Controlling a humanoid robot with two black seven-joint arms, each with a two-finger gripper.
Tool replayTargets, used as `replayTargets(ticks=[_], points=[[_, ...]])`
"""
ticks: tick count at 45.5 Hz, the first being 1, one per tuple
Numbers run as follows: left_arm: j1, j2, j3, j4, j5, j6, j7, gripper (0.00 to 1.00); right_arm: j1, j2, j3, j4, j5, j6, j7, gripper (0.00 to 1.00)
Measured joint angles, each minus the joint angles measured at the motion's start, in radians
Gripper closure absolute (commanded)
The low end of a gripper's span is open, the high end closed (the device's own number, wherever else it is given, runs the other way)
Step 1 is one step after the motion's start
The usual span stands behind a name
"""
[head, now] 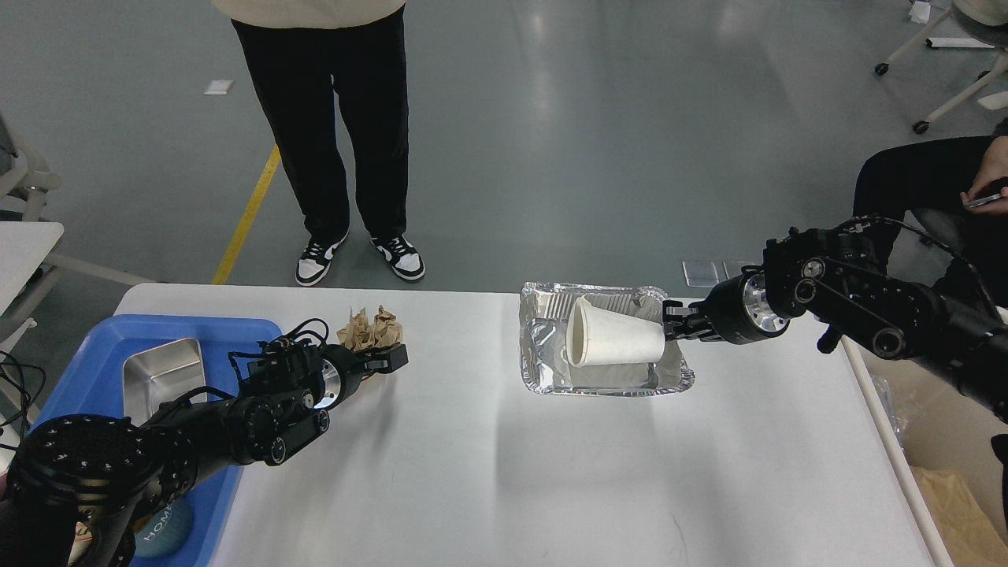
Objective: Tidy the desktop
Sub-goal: 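Reach the left gripper to the crumpled brown paper and grasp it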
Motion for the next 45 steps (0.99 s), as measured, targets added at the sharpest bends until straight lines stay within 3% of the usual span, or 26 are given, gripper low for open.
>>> replayTargets(ticks=[15,36,40,45], points=[[0.005,-0.035,0.018,0.0,-0.001,0.002,0.03,0.12,-0.002,0.001,0.001,0.0,0.0,-0.002,0.0,1.0],[0.015,-0.049,0.05,0.002,0.0,0.005,0.074,0.45,-0.003,-0.004,0.003,0.006,0.001,-0.004,0.002,1.0],[0.014,-0.049,0.059,0.002,0.0,0.005,0.078,0.48,-0.003,-0.003,0.003,0.006,0.001,-0.005,0.002,1.0],[0.013,-0.049,0.061,0.002,0.0,0.005,0.081,0.63,-0.003,-0.003,0.003,0.006,0.001,-0.005,0.002,1.0]])
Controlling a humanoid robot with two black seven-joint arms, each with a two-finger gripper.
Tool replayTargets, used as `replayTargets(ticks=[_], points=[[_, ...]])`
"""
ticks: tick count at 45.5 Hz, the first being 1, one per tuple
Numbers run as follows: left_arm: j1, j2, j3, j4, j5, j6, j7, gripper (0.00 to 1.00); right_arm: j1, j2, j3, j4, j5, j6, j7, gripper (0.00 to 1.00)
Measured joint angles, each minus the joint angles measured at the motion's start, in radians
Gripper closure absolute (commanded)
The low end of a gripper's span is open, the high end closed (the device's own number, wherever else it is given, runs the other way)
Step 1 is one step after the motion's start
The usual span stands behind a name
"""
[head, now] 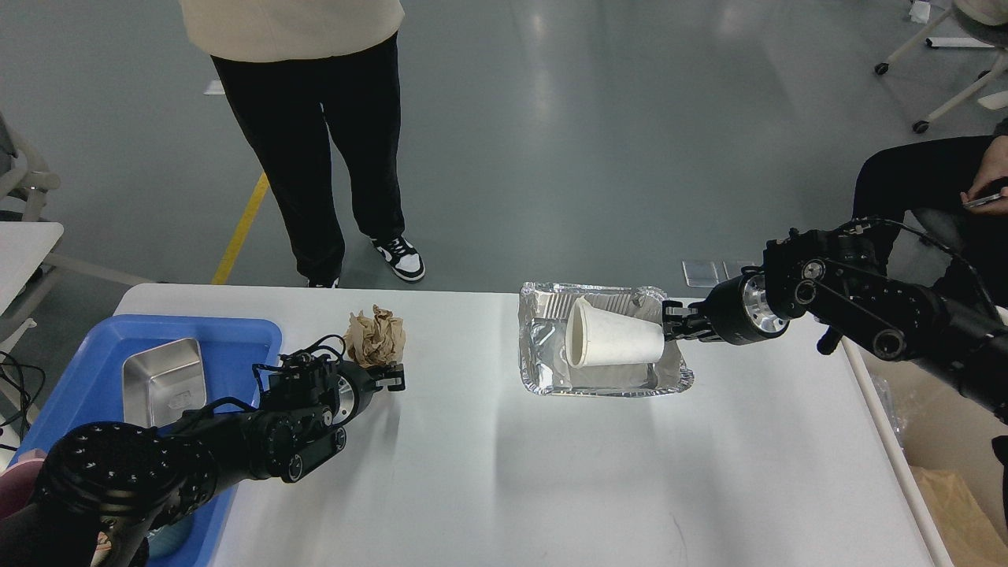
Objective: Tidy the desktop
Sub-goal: 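Reach the left gripper to the crumpled brown paper and grasp it, then lift the crumpled paper with the left gripper toward the foil tray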
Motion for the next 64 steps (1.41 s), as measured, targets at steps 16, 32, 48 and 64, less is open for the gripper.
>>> replayTargets(ticks=[16,32,48,64], points=[[-0.014,0.0,0.0,-0.01,-0.003,-0.02,-0.012,0.99,0.0,-0.001,0.0,0.0,0.001,-0.003,0.0,1.0],[-0.148,0.174,-0.025,-0.238,-0.017,-0.138,-0.012,1.0,0.001,-0.003,0.0,0.007,0.004,0.002,-0.001,1.0],[-0.439,0.668,-0.022,-0.822,-0.009,-0.243,0.034,1.0,0.002,-0.003,0.0,0.014,0.004,0.006,-0.002,1.0],[-0.911,1.172,-0.225,-1.195,-0.02,-0.782,0.079,1.0,0.006,-0.003,-0.002,0.015,0.002,0.009,-0.002,1.0]])
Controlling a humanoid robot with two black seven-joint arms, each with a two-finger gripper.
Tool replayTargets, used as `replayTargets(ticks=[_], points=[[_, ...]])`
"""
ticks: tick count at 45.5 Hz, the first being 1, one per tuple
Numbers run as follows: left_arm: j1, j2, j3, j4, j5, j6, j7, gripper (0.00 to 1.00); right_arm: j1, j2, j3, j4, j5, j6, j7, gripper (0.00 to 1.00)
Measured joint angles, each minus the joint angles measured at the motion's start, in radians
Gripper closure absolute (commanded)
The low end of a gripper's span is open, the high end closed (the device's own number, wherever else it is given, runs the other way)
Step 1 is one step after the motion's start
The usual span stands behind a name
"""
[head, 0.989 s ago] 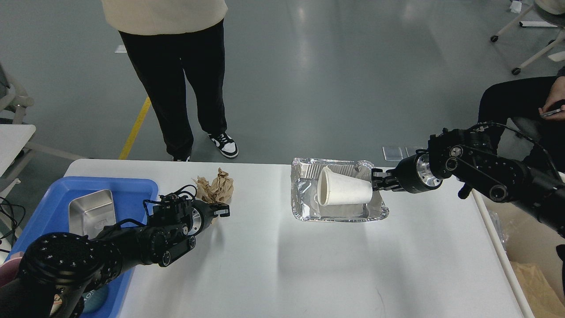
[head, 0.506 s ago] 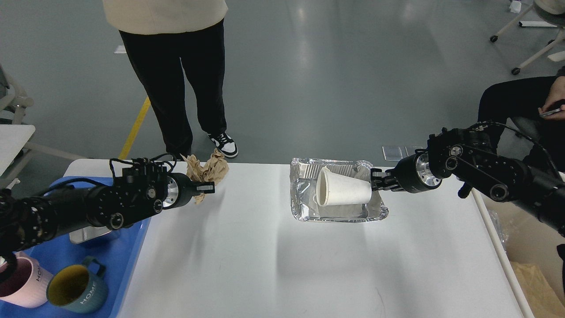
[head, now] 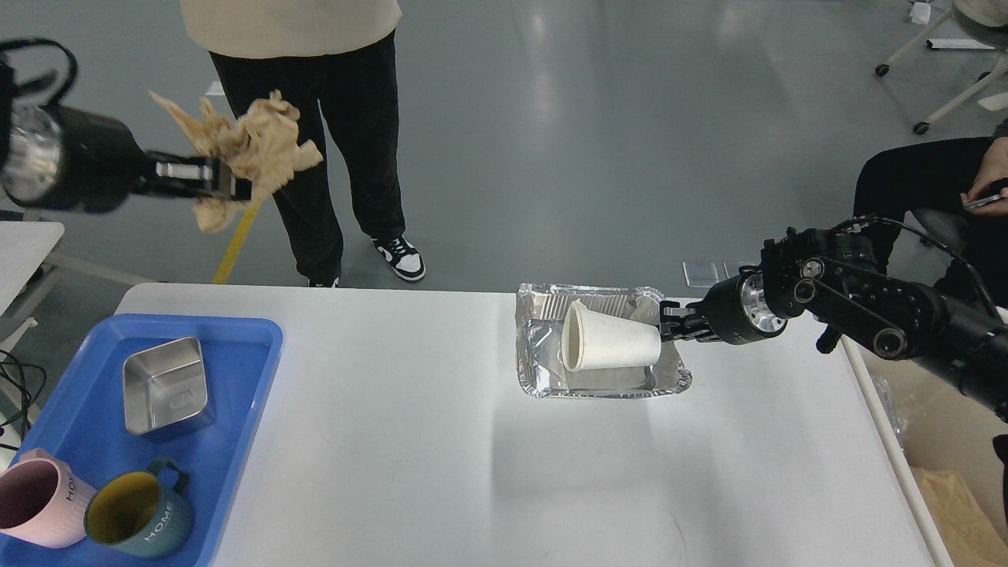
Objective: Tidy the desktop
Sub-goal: 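Lift the crumpled paper with the left gripper toward the foil tray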
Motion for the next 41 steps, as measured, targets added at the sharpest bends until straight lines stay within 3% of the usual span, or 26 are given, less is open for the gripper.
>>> replayTargets(ticks=[7,19,29,41], points=[[-0.016,0.037,-0.112,0.007,-0.001,-0.141,0.021,0.99,0.005,0.002,0.0,0.0,0.0,0.0,-0.002,1.0],[-0.018,0.03,-0.128,0.015,0.007,-0.154,0.025,0.99,0.007,0.0,0.0,0.0,0.001,0.001,-0.003,1.0],[-0.018,-0.108,-0.13,0.047,0.008,-0.063,0.043,0.99,0.009,-0.016,0.0,0.01,0.001,0.003,-0.003,1.0],[0.057,-0.502,-0.127,0.143,0.012,0.126,0.089,0.99,0.013,-0.022,0.0,0.017,0.001,0.005,-0.003,1.0]])
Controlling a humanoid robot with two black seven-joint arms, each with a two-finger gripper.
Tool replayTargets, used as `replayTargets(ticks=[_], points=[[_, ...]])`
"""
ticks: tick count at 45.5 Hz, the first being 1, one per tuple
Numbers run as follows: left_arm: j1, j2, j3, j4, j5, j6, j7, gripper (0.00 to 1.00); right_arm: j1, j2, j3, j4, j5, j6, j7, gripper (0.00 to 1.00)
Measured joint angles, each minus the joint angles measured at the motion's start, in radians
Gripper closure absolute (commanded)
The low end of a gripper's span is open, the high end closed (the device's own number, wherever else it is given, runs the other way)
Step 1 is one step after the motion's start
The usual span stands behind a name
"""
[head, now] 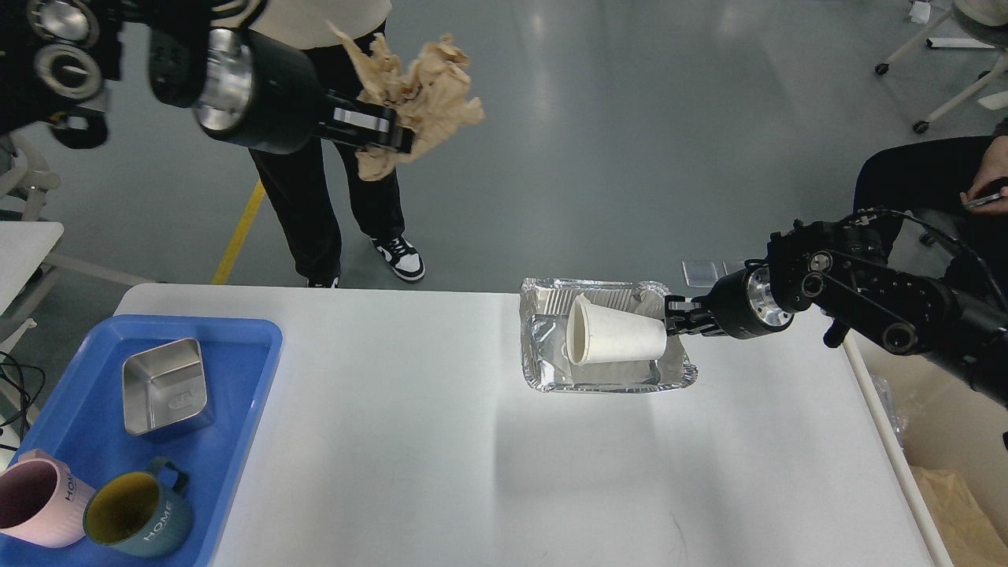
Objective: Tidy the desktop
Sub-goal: 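Lift the crumpled paper with the left gripper toward the foil tray, then place the crumpled paper into the foil tray and open the left gripper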
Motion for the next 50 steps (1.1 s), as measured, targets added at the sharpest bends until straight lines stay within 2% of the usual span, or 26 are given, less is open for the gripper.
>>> replayTargets(ticks=[8,18,28,38,45,49,50], points=[[0.065,-0.293,0.003,0.131,0.019,0.069,0.019,0.99,0.0,-0.008,0.0,0.0,0.0,0.003,0.0,1.0],[0.166,-0.604,-0.002,0.365,0.108,0.083,0.011,0.99,-0.001,-0.017,0.0,0.01,0.001,0.003,0.0,1.0],[0.256,-0.736,-0.003,0.469,0.166,0.088,0.008,0.98,0.002,-0.03,0.0,0.02,0.001,0.003,-0.003,1.0],[0.322,-0.761,-0.003,0.5,0.207,0.1,0.011,0.96,0.003,-0.03,0.0,0.02,0.001,0.003,-0.006,1.0],[0.336,-0.76,-0.003,0.506,0.215,0.107,0.011,0.82,0.004,-0.029,0.0,0.02,0.001,0.003,-0.006,1.0],[0.343,-0.758,-0.003,0.51,0.215,0.114,0.011,0.64,0.004,-0.029,0.0,0.02,0.001,0.003,-0.006,1.0],[0.346,-0.758,-0.003,0.512,0.215,0.118,0.011,0.54,0.004,-0.029,0.0,0.02,0.001,0.003,-0.006,1.0]])
